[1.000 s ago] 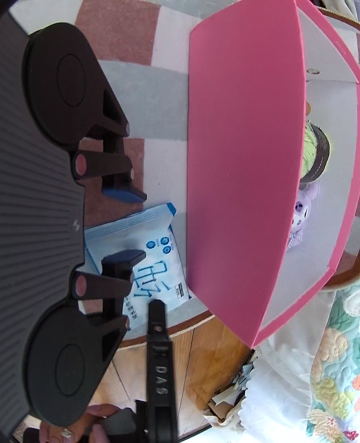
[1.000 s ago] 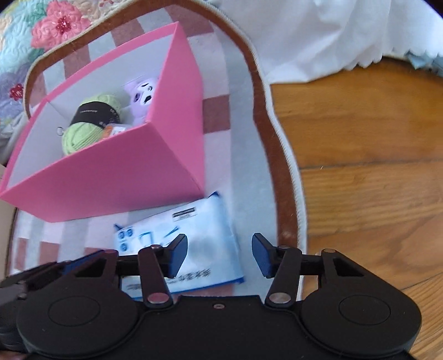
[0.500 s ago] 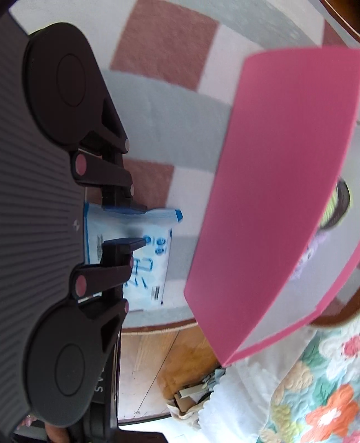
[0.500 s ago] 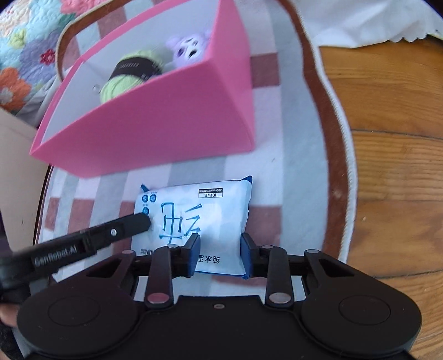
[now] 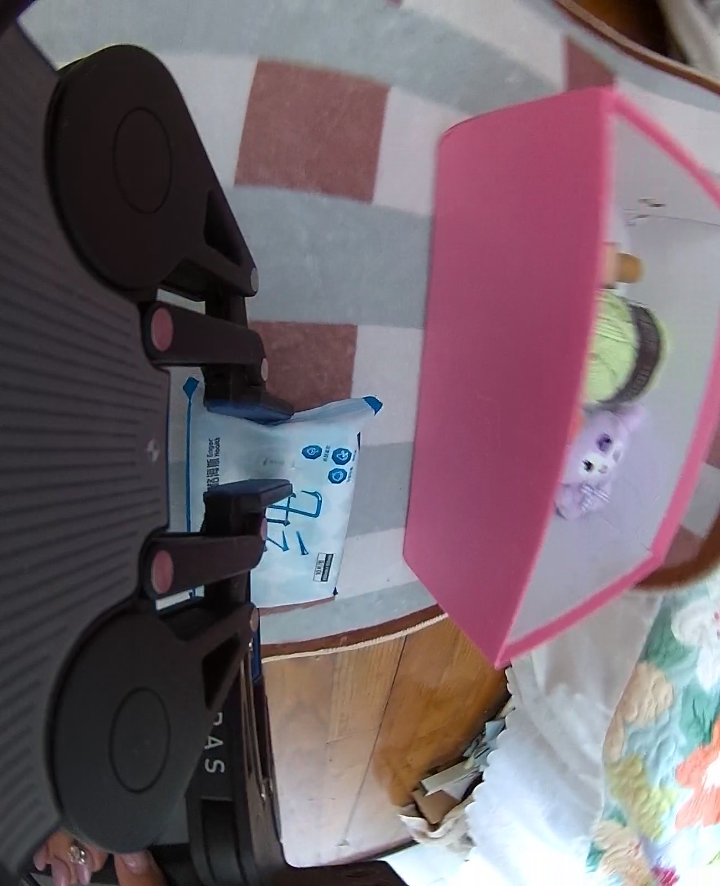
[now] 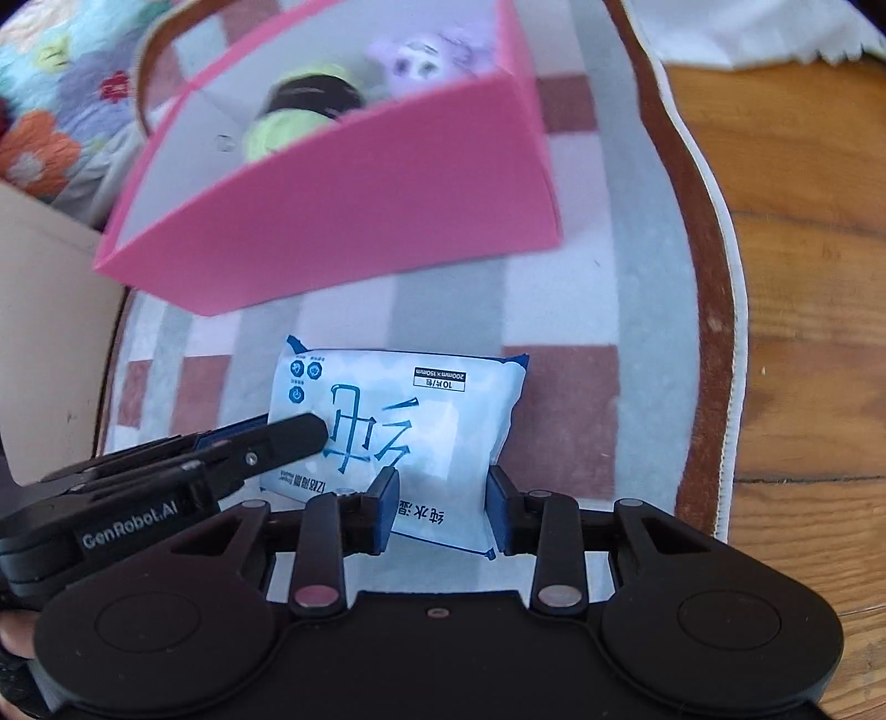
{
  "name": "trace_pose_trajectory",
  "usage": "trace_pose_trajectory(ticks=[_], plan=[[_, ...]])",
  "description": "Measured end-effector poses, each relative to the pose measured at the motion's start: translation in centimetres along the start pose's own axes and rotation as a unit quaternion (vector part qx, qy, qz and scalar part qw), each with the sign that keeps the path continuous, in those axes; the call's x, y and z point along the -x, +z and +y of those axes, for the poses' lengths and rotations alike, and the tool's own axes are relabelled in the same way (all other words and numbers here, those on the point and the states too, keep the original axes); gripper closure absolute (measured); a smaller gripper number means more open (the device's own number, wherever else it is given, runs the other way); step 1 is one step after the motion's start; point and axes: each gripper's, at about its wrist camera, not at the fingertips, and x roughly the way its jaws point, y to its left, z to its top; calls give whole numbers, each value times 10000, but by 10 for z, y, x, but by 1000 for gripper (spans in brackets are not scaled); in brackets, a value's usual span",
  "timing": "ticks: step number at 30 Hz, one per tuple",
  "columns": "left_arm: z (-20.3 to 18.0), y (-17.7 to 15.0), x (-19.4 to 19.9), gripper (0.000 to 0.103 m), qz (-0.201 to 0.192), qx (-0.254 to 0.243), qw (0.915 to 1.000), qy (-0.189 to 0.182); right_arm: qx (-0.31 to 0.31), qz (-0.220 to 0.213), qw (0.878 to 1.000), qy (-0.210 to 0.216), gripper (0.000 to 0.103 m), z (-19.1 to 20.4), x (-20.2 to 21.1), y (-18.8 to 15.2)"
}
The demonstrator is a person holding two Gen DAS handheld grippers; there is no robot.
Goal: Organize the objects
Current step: 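Lower the left tool onto the blue-printed wet-wipe pack and close, then carry the wet-wipe pack into the pink box and release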
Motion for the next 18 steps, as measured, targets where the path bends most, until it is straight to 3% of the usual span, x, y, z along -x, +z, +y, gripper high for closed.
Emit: trace_pose_trajectory(ticks=[6,11,18], plan=[[1,3,49,80,50,-193,9997,-148,276,-437,9986,141,60,24,36,-13],[2,13,85,80,-195,-207,9990,-331,245,-760,9956,496,59,37,63,-18],[-6,35,128,78,-667,-517,9958,-365,347,-1176,9903,648,56,60,90,-11]])
